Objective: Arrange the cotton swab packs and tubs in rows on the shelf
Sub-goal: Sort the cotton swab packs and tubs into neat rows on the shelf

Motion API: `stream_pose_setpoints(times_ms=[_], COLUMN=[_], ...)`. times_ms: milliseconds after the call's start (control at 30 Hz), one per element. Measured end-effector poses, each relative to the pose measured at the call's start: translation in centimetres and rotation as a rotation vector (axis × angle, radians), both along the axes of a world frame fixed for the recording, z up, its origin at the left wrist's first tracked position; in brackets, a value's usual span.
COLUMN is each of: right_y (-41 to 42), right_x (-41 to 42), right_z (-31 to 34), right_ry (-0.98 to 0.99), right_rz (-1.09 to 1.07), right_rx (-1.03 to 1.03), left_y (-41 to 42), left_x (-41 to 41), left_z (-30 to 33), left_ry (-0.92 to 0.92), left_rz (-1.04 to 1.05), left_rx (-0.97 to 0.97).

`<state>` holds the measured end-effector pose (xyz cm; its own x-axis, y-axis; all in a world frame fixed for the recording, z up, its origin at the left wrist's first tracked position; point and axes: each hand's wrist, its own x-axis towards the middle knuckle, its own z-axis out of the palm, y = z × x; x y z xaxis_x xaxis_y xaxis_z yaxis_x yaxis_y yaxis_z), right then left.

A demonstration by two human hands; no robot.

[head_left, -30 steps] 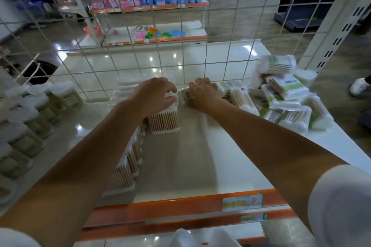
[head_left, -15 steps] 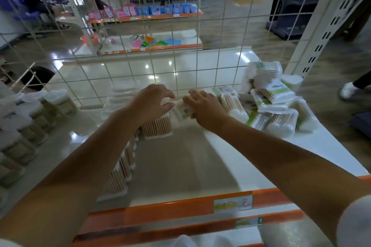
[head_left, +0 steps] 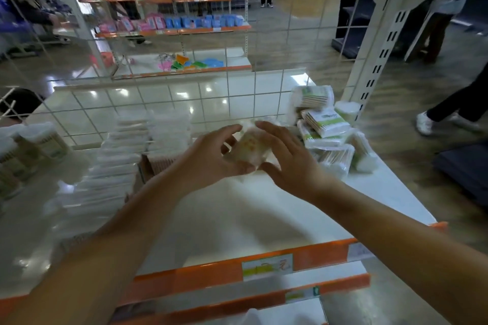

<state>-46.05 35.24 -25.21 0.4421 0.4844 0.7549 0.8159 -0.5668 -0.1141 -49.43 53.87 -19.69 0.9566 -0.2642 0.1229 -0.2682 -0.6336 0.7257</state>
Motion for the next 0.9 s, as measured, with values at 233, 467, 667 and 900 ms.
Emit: stream_pose_setpoints(times_ms=[233,467,667,900], right_y=[-3.1,-2.0,-0.2,2.7], right_x=[-3.5,-6.3,-7.0,-6.6], right_z=[-0.4,-0.6,-0.2,2.7], right_ry=[0.684,0.816,0.775,0.359], right_rz=[-0.051,0.07,-0.037,-0.178], right_rx=[0.424,0.622,0.525,0.072], left_y=[-2.3,-3.0,-2.2,3.5], left_x=[-1.6,-1.5,-2.0,-3.0], left_z=[-2.0,-4.1,-2.7,1.1], left_ry=[0.036,-0.418,-0.425,-0.356], left_rz=[-0.091,-0.099,-0.081,-0.029], left_rx=[-0.259,0.178,0.192,0.307])
